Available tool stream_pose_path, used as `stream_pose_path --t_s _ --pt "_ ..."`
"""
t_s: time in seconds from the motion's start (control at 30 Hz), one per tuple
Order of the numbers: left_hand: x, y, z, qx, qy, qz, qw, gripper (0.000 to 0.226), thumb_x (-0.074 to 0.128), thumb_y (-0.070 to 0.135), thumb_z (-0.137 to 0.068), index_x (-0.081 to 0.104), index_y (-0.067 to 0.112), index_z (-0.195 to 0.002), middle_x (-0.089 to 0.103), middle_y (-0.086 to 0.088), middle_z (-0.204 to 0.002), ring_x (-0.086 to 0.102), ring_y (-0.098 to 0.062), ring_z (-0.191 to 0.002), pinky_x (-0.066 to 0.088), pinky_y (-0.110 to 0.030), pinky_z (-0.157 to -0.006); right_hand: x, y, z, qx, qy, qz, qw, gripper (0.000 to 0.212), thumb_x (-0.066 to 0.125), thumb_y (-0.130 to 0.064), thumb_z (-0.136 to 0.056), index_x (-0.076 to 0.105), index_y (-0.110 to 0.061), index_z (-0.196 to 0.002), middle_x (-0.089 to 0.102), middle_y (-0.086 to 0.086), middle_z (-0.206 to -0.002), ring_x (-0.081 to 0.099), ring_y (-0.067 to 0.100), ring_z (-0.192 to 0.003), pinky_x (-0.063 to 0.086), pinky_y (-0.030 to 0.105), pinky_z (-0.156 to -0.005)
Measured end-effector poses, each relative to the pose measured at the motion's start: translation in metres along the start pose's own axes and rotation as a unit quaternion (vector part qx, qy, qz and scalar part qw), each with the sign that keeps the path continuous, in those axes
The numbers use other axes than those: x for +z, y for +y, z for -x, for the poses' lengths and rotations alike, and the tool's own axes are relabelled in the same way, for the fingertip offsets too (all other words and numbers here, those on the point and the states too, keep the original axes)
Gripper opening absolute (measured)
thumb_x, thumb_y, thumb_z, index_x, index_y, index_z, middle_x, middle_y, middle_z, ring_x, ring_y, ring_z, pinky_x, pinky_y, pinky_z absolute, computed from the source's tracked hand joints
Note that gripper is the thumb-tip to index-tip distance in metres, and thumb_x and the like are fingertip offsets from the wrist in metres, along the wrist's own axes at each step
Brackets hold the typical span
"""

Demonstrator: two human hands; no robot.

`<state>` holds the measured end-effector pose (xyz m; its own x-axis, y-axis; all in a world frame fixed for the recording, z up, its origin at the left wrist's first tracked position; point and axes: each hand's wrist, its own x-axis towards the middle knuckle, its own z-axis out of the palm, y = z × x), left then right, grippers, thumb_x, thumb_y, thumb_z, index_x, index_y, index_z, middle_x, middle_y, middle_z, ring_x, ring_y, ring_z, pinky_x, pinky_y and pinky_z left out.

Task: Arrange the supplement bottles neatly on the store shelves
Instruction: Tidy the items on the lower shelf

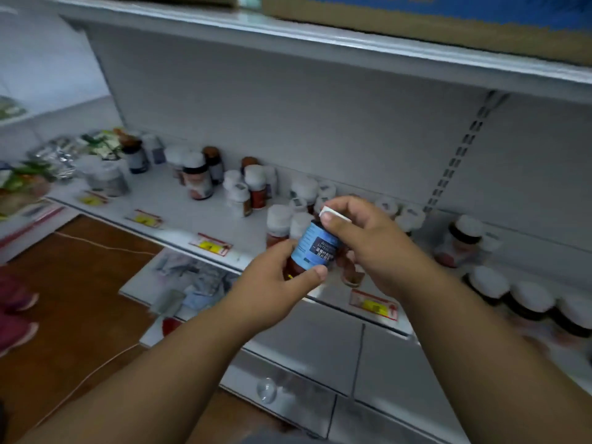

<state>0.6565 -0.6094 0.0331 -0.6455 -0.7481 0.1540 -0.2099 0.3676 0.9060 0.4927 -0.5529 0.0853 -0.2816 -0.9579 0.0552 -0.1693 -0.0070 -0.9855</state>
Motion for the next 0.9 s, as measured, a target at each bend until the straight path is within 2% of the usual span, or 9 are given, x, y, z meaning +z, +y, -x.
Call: stream_pose_path --t_s 0.03,0.1,0.23,0.33,0.4,0.53,0.67,0.8,0.9 --pt "-0.021 -0.011 0.009 -0.004 -0.001 0.001 1.0 0.048 0.061 0.061 -0.072 0.061 0.032 -0.11 0.068 0.007 -0.092 0.064 -0.014 -0.086 0.053 -0.035 -0.075 0.024 0.0 -0.006 -0.003 -0.021 0.0 1.0 0.014 0.063 -0.037 -0.087 0.062 -0.023 -0.09 0.064 0.001 -0.068 0.051 0.012 -0.046 0.039 0.023 -0.04" --pt "-0.057 -0.032 0.024 -0.018 0.002 -0.015 1.0 0.043 0.062 0.058 -0.076 0.058 0.032 -0.111 0.066 0.007 -0.095 0.063 -0.013 -0.088 0.052 -0.035 -0.077 0.067 0.001 -0.019 -0.006 -0.036 0.019 0.999 0.014 0.066 -0.037 -0.085 0.062 -0.024 -0.088 0.065 0.004 -0.071 0.052 0.012 -0.05 0.043 0.026 -0.045" --pt "-0.114 -0.069 0.037 -0.036 0.01 -0.063 0.997 0.054 0.062 0.061 -0.079 0.047 0.038 -0.125 0.06 0.019 -0.111 0.057 0.006 -0.098 0.048 -0.013 -0.078 0.123 0.008 -0.045 -0.042 -0.018 0.14 0.989 0.027 0.07 -0.049 -0.076 0.058 -0.026 -0.085 0.067 0.001 -0.076 0.054 0.007 -0.057 0.048 0.029 -0.052" --pt "-0.141 -0.094 0.026 -0.037 0.039 -0.129 0.99 0.053 0.059 0.067 -0.078 0.04 0.044 -0.123 0.05 0.026 -0.111 0.049 0.014 -0.102 0.041 -0.001 -0.073 0.149 0.013 -0.073 -0.039 -0.021 0.206 0.977 0.042 0.063 -0.064 -0.067 0.055 -0.028 -0.086 0.064 -0.004 -0.075 0.057 0.008 -0.065 0.052 0.035 -0.059" --pt "-0.154 -0.111 0.013 -0.041 0.063 -0.178 0.981 0.06 0.058 0.068 -0.078 0.039 0.042 -0.129 0.048 0.023 -0.114 0.05 0.006 -0.103 0.041 -0.006 -0.077 0.162 0.02 -0.097 -0.035 -0.027 0.224 0.973 0.039 0.065 -0.062 -0.07 0.053 -0.029 -0.088 0.062 -0.006 -0.075 0.057 0.007 -0.066 0.053 0.034 -0.06" --pt "-0.188 -0.142 -0.017 -0.066 0.088 -0.265 0.958 0.069 0.059 0.066 -0.079 0.04 0.033 -0.136 0.052 0.011 -0.124 0.048 -0.006 -0.109 0.048 -0.03 -0.092 0.188 0.034 -0.152 -0.039 -0.032 0.236 0.97 0.031 0.071 -0.052 -0.073 0.051 -0.034 -0.09 0.06 -0.014 -0.082 0.057 -0.002 -0.072 0.044 0.018 -0.057" --pt "-0.235 -0.168 -0.045 -0.061 0.116 -0.347 0.928 0.068 0.057 0.066 -0.081 0.045 0.027 -0.135 0.054 0.003 -0.128 0.049 -0.014 -0.115 0.045 -0.033 -0.096 0.221 0.036 -0.205 -0.024 -0.041 0.253 0.966 0.034 0.067 -0.059 -0.069 0.05 -0.046 -0.095 0.058 -0.024 -0.088 0.054 -0.011 -0.076 0.039 0.012 -0.057" --pt "-0.275 -0.203 -0.069 -0.068 0.117 -0.335 0.933 0.068 0.06 0.06 -0.084 0.047 0.019 -0.136 0.053 -0.003 -0.131 0.05 -0.019 -0.118 0.042 -0.032 -0.096 0.257 0.045 -0.243 -0.017 -0.045 0.269 0.962 0.039 0.068 -0.053 -0.078 0.047 -0.042 -0.109 0.056 -0.017 -0.102 0.056 0.004 -0.089 0.043 0.024 -0.071" --pt "-0.302 -0.234 -0.095 -0.077 0.07 -0.33 0.938 0.07 0.063 0.056 -0.084 0.04 0.023 -0.14 0.046 0.0 -0.139 0.044 -0.017 -0.125 0.035 -0.027 -0.099 0.286 0.052 -0.27 -0.037 -0.044 0.291 0.955 0.038 0.066 -0.045 -0.084 0.044 -0.04 -0.115 0.055 -0.011 -0.107 0.056 0.009 -0.093 0.042 0.027 -0.076"
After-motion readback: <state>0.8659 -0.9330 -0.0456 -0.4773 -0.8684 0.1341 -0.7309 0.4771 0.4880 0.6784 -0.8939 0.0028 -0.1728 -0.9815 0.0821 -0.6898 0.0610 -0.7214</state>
